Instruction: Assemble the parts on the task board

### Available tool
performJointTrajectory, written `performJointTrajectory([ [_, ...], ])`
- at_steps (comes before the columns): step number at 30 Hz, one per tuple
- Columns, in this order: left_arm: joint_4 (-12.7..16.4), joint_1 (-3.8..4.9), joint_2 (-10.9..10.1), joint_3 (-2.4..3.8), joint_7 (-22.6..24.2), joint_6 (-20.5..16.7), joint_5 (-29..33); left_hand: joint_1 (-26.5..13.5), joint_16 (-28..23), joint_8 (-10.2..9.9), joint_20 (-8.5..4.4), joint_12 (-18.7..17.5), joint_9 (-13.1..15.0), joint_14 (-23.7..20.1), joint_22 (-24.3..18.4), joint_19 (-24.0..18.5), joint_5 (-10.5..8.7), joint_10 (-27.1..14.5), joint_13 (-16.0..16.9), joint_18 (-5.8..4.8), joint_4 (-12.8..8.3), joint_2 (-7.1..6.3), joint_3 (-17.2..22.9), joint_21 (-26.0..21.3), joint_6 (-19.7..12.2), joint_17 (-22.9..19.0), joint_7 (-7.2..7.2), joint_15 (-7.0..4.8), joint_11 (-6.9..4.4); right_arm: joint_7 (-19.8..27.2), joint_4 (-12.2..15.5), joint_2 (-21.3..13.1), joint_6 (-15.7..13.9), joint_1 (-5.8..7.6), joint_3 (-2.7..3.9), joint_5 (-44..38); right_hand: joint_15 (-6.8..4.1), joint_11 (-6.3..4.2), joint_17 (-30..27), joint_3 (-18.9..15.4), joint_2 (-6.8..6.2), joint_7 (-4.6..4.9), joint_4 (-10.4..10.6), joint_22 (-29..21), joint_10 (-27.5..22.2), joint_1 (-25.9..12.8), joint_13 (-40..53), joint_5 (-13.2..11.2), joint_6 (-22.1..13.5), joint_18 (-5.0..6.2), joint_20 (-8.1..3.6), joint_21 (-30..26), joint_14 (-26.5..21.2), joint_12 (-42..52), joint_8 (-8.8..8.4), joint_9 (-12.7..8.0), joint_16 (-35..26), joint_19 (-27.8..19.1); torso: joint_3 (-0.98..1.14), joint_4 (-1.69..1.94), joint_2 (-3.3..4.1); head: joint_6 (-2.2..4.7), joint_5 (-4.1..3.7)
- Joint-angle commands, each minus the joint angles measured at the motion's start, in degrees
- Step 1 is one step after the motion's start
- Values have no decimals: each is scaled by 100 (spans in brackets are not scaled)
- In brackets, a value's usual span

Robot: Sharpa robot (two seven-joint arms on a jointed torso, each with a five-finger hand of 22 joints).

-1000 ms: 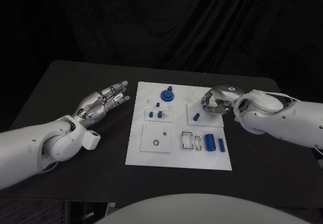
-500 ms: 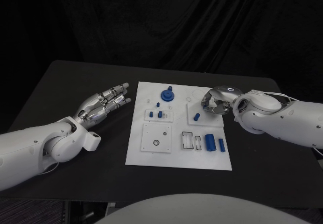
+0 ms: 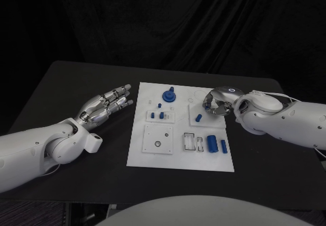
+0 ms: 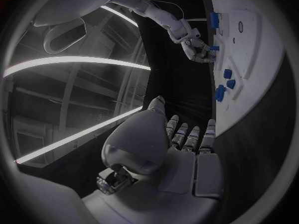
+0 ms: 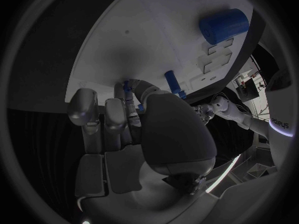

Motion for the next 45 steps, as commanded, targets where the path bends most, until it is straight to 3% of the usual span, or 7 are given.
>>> performJointTrajectory([
  [1, 8, -10, 13, 5, 1000, 90, 41, 75, 21, 7, 47, 29, 6, 5, 12, 8, 44, -4, 9, 94, -44, 2, 17, 31, 36, 9, -14, 36, 48, -31, -32, 10, 37, -24, -7, -12, 0, -11, 11, -19, 58, 13, -49, 779, 80, 32, 5, -45, 87, -65, 10, 41, 47, 38, 46, 29, 33, 48, -1, 1, -1, 0, -2],
  [9, 2, -14, 15, 5, 985, 101, 41, 85, 31, 12, 66, 45, 12, 22, 34, 37, 93, 10, 14, 94, -70, 15, 42, 45, 69, 14, 12, 54, 53, -15, -62, 21, -79, -24, -7, -12, -32, -80, 53, -40, 159, 67, -174, 803, 256, 185, 9, -169, 242, -82, -17, 162, 101, 88, 135, 109, 88, 100, 2, -3, -2, 0, 3],
  [20, -9, -19, 2, 5, 968, 96, 41, 90, 39, 15, 81, 57, 15, 39, 59, 65, 140, 21, 16, 95, -89, 25, 62, 59, 86, 18, 25, 68, 57, 29, 61, -98, -518, -10, -5, -12, -52, -94, 82, -98, 178, 125, -201, 825, 334, 207, -11, -248, 335, -100, -37, 272, 145, 77, 186, 163, 125, 148, 2, -5, -9, 0, 20],
  [31, -28, -21, 23, 5, 938, 93, 41, 89, 44, 16, 93, 58, 17, 48, 74, 83, 154, 23, 17, 96, -96, 25, 70, 69, 93, 21, 30, 80, 56, 30, 269, -183, -793, 203, -4, -12, -45, -102, 141, -129, 190, 126, -189, 846, 378, 198, -35, -298, 365, -118, -37, 367, 188, 57, 203, 187, 178, 189, -3, 7, -2, 0, 28],
  [38, -25, -21, 21, 5, 921, 94, 41, 89, 44, 16, 93, 58, 17, 48, 74, 83, 154, 23, 17, 96, -96, 25, 70, 69, 93, 21, 30, 80, 56, -46, 434, -266, -739, 375, -4, -12, -42, -100, 137, -138, 187, 129, -186, 843, 385, 195, -41, -302, 367, -116, -36, 356, 192, 50, 204, 191, 177, 186, -6, 5, -6, 0, 73],
  [45, -24, -22, 25, 5, 917, 107, 41, 88, 46, 16, 97, 60, 17, 53, 74, 86, 156, 24, 17, 96, -97, 25, 71, 70, 95, 22, 30, 83, 57, -159, 959, -417, -534, 444, -5, -31, -18, -75, 130, -165, 172, 146, -168, 839, 372, 172, -79, -302, 329, -117, -24, 349, 199, -3, 178, 194, 176, 185, 2, -1, 7, 0, 124],
])
